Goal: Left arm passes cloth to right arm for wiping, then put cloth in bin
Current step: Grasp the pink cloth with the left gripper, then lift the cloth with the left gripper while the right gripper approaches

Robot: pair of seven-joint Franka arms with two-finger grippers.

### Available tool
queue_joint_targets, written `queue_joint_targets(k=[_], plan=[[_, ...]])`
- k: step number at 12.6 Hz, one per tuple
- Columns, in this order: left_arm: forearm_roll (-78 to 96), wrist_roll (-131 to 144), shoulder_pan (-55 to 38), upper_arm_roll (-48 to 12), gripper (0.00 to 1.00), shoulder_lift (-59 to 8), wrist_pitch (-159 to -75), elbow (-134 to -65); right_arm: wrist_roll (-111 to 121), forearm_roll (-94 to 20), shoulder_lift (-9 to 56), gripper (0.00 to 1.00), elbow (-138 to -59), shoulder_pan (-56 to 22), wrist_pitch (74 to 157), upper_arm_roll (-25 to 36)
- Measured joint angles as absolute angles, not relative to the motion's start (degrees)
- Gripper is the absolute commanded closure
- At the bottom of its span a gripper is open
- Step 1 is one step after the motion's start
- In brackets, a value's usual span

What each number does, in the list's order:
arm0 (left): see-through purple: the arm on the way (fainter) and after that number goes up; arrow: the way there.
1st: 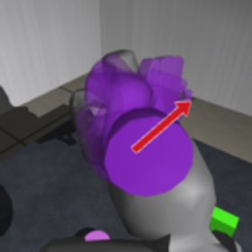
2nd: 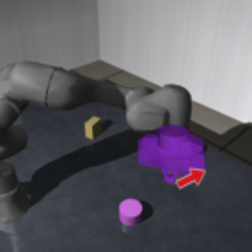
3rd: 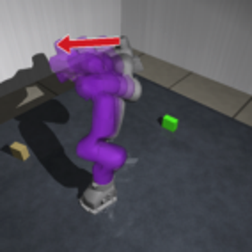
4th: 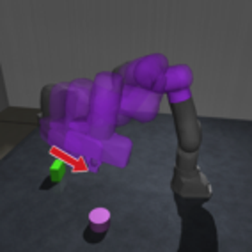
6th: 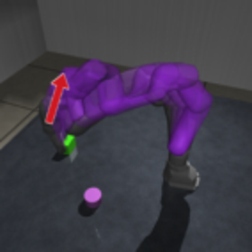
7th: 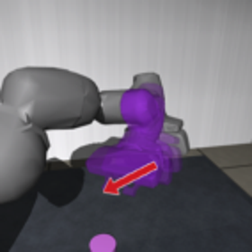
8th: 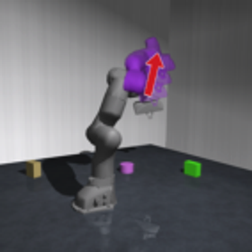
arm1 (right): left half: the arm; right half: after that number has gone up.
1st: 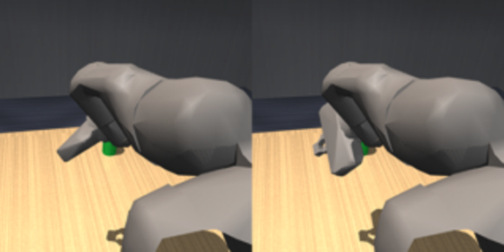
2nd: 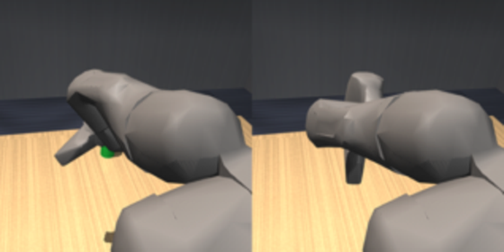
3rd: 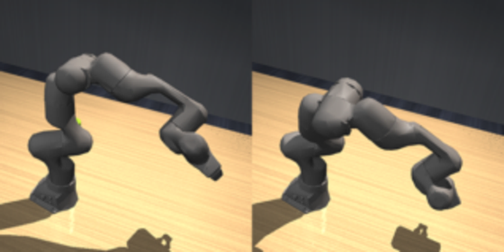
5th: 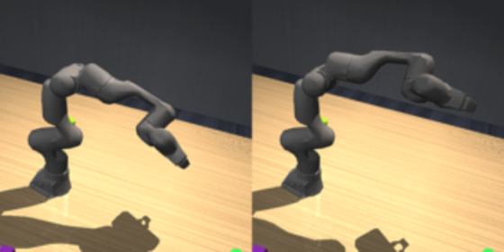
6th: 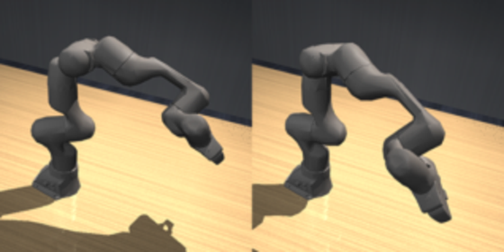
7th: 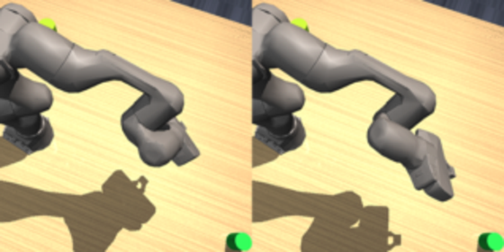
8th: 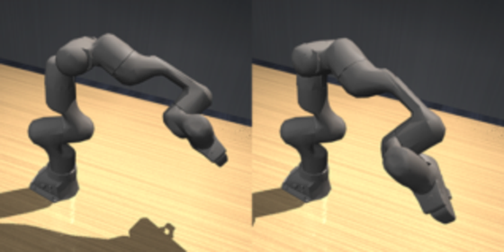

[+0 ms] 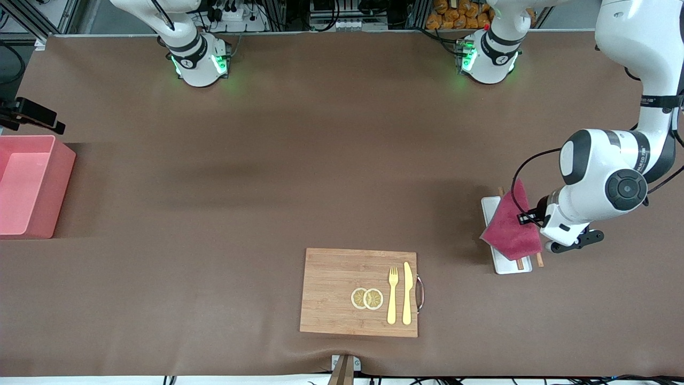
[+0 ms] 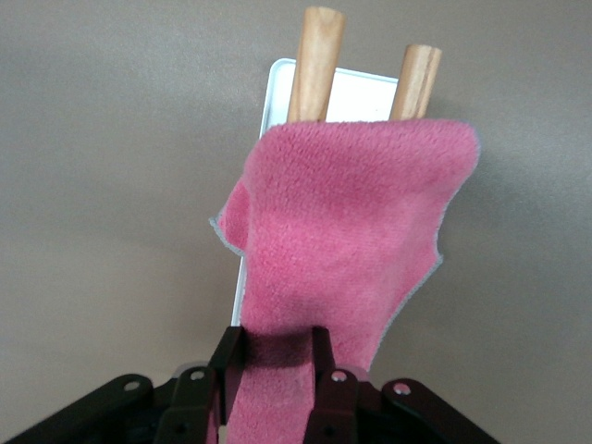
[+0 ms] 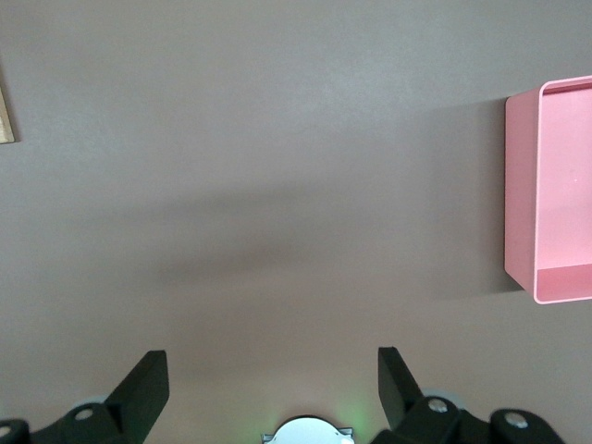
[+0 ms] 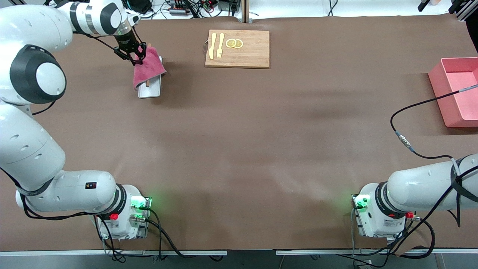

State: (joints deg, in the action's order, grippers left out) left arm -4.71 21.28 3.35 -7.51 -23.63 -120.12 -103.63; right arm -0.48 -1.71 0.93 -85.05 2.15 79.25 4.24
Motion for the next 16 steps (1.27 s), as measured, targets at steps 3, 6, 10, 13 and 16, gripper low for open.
queue_joint_targets(k=[3,6,10,13,16], plan=[[-4.8,21.3,3.4,-7.5,1.00,-23.6,-120.1,-103.5,-0.5,-1.7,0.9,0.00,-85.1,2.1,79.2,4.2],[-4.8,21.4,3.4,-7.5,1.00,-23.2,-119.9,-103.3,-0.5,-1.7,0.9,0.00,-85.1,2.1,79.2,4.2],[-4.8,21.4,3.3,-7.5,1.00,-23.2,-119.9,-103.2,-0.5,-1.7,0.9,0.00,-85.1,2.1,79.2,4.2],[-4.7,21.7,3.1,-8.8,1.00,-22.3,-118.7,-101.3,-0.5,-1.7,0.9,0.00,-85.1,2.1,79.2,4.2],[-4.4,30.0,2.2,-15.5,1.00,-20.7,-111.6,-96.1,-0.5,-1.7,0.9,0.00,-85.1,2.1,79.2,4.2]])
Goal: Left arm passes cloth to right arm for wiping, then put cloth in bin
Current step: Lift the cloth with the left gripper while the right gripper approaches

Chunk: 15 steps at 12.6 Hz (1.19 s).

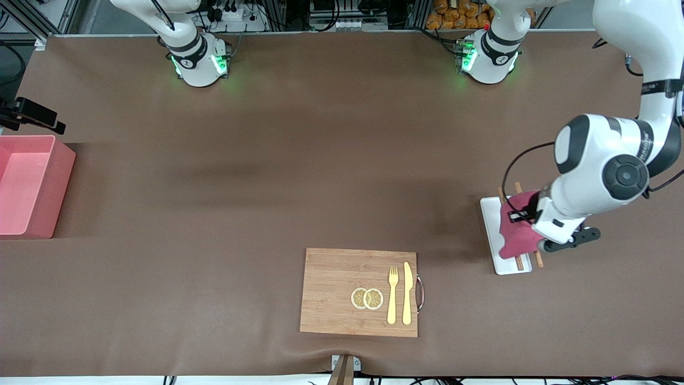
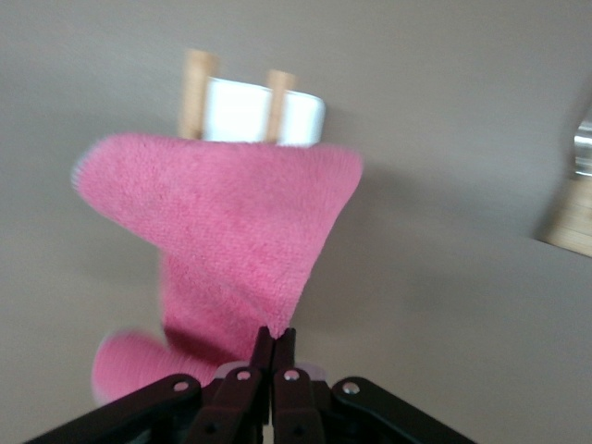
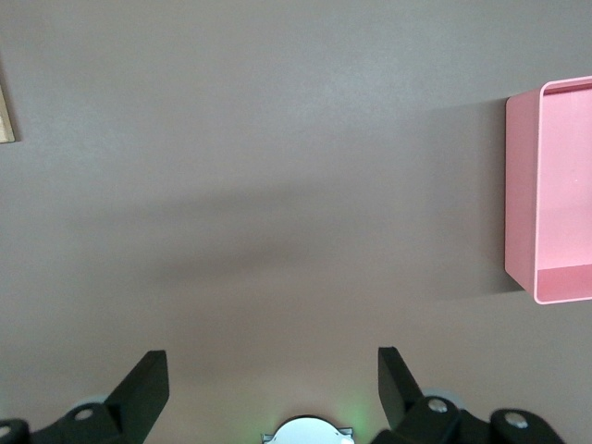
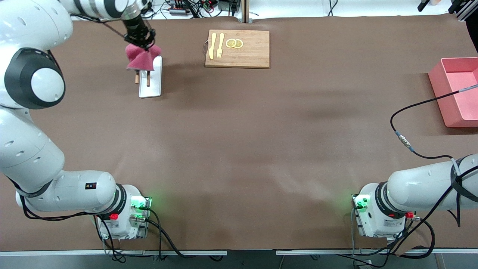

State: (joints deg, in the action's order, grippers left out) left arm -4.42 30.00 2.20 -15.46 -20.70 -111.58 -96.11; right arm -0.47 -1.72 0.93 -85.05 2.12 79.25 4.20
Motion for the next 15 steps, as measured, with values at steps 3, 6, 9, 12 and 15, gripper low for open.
queue_joint_targets(k=[3,6,9,12,15], plan=[[-3.7,43.6,-0.1,-21.9,1.00,-20.5,-109.6,-92.9,-0.5,-1.7,0.9,0.00,-85.1,2.1,79.2,4.2],[-1.3,54.8,-5.8,-23.8,1.00,-22.3,-109.7,-89.5,-0.5,-1.7,0.9,0.00,-85.1,2.0,79.2,4.1],[0.6,64.4,-13.2,-23.9,1.00,-26.5,-111.0,-83.8,-0.5,-1.9,1.3,0.00,-85.1,1.8,79.2,3.9],[6.6,72.4,-18.6,-23.9,1.00,-30.1,-118.6,-81.3,-0.5,-3.0,2.8,0.00,-85.2,1.4,79.2,3.6],[9.6,81.8,-23.3,-24.0,1.00,-32.1,-128.9,-81.0,-0.5,-8.3,7.5,0.00,-85.4,-1.1,79.4,3.4]])
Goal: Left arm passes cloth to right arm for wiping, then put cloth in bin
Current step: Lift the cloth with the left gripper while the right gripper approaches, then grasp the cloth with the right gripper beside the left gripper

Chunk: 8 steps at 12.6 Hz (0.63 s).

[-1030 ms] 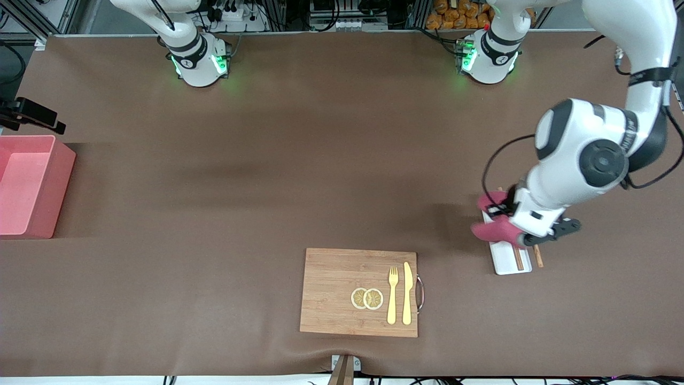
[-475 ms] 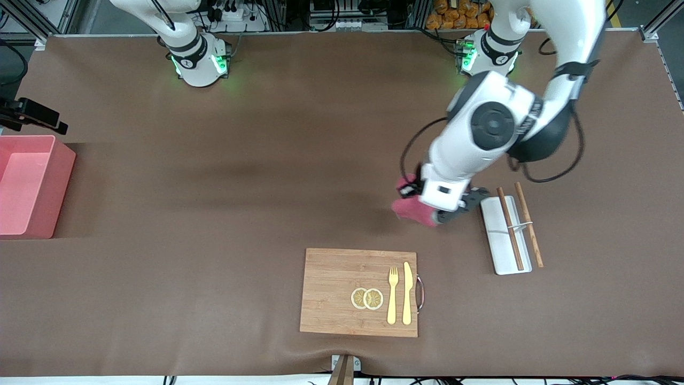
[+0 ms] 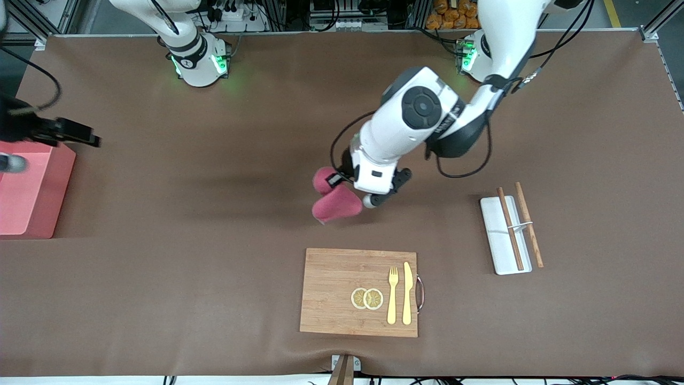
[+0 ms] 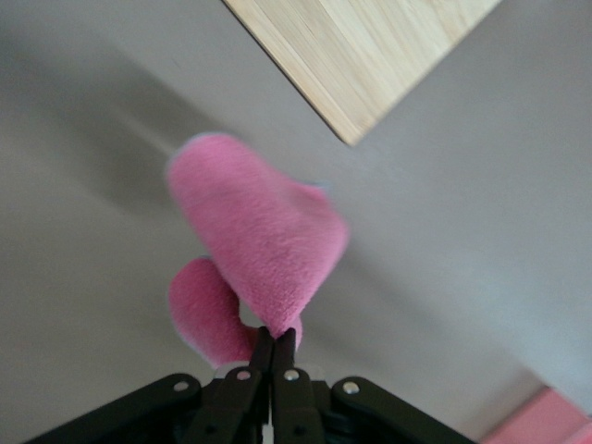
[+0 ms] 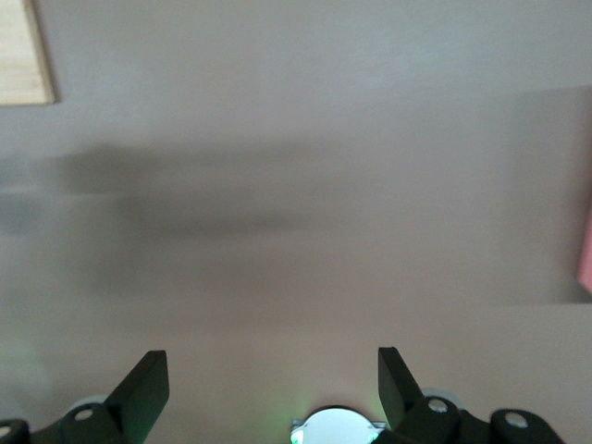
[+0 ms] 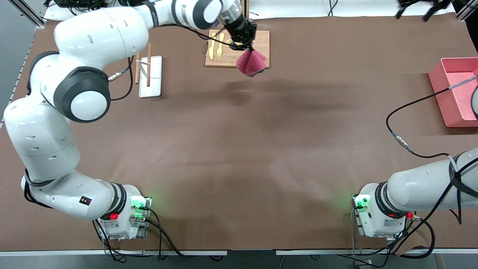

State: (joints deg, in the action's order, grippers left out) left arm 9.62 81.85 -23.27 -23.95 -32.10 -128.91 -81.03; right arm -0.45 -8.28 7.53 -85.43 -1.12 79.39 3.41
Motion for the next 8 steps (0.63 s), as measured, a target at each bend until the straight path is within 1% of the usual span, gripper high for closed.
queue_joint_targets(k=[2,4,6,8], plan=[[9.8,88.9,-26.1,-23.9,1.00,-33.6,-135.9,-81.0,-0.5,-11.0,12.4,0.00,-85.5,-3.4,81.5,3.3],[9.9,94.6,-28.2,-23.9,1.00,-35.4,-141.7,-80.4,-0.4,-11.7,17.4,0.00,-85.6,-6.3,85.8,3.2],[9.9,98.3,-29.4,-23.9,1.00,-37.0,-145.2,-79.3,-0.6,-13.7,21.1,0.00,-85.5,-8.6,89.5,3.1],[9.9,101.7,-29.9,-23.9,1.00,-37.4,-146.8,-78.6,-3.2,-19.5,22.5,0.00,-85.4,-8.2,90.0,3.7]])
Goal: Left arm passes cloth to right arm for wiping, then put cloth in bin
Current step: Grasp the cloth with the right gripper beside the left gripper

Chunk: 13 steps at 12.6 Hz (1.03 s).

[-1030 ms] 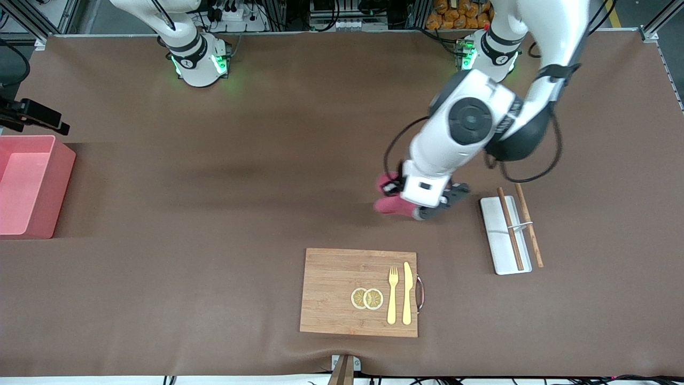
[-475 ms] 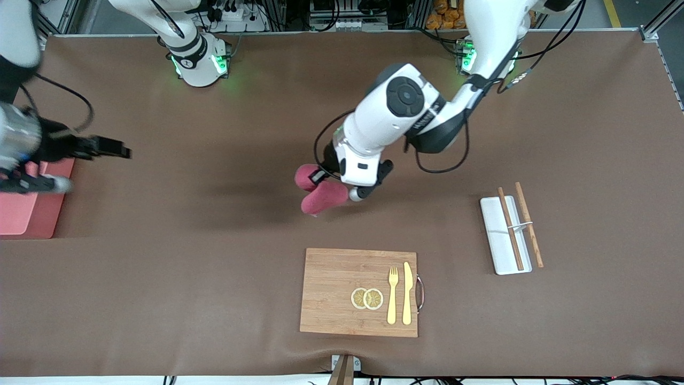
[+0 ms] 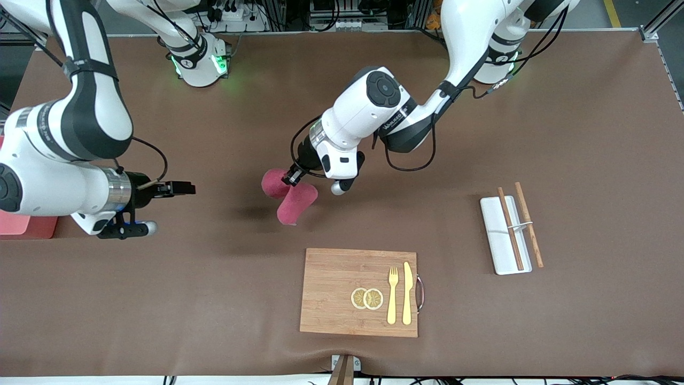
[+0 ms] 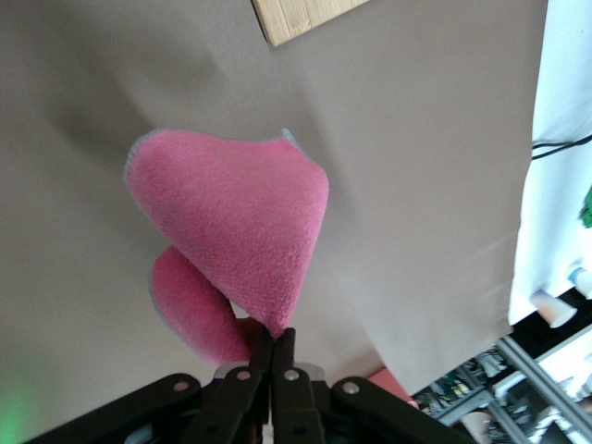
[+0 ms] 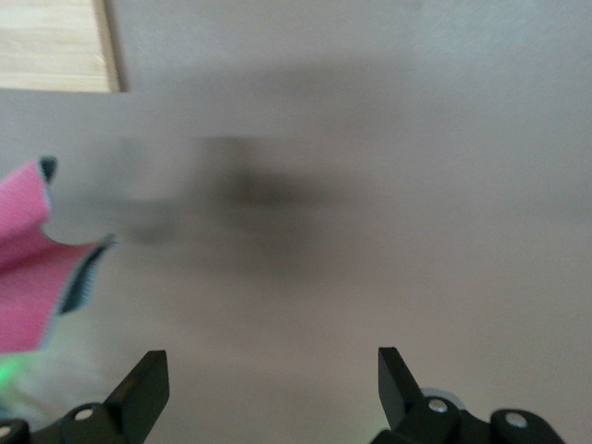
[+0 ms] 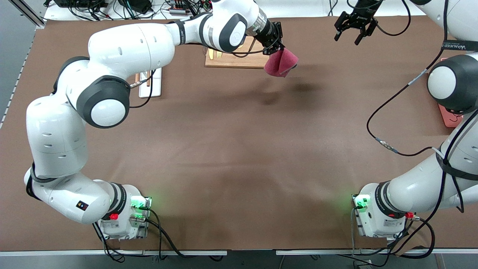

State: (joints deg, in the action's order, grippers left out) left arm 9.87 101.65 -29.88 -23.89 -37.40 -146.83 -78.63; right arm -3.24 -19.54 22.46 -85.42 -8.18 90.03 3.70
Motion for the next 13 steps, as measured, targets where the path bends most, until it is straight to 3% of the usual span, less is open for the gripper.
queue_joint_targets(k=[3,10,13], plan=[[9.9,103.7,-30.0,-23.9,1.00,-37.4,-148.0,-78.2,-16.6,-22.8,22.8,0.00,-85.4,-7.5,90.0,4.0],[13.8,109.7,-31.3,-23.9,1.00,-41.0,-163.0,-78.2,-41.3,-33.6,25.8,0.00,-87.0,-12.1,93.9,3.3],[13.9,110.6,-31.7,-23.9,1.00,-43.2,-165.7,-78.1,-43.8,-36.4,25.9,0.00,-88.3,-12.3,97.9,3.3]])
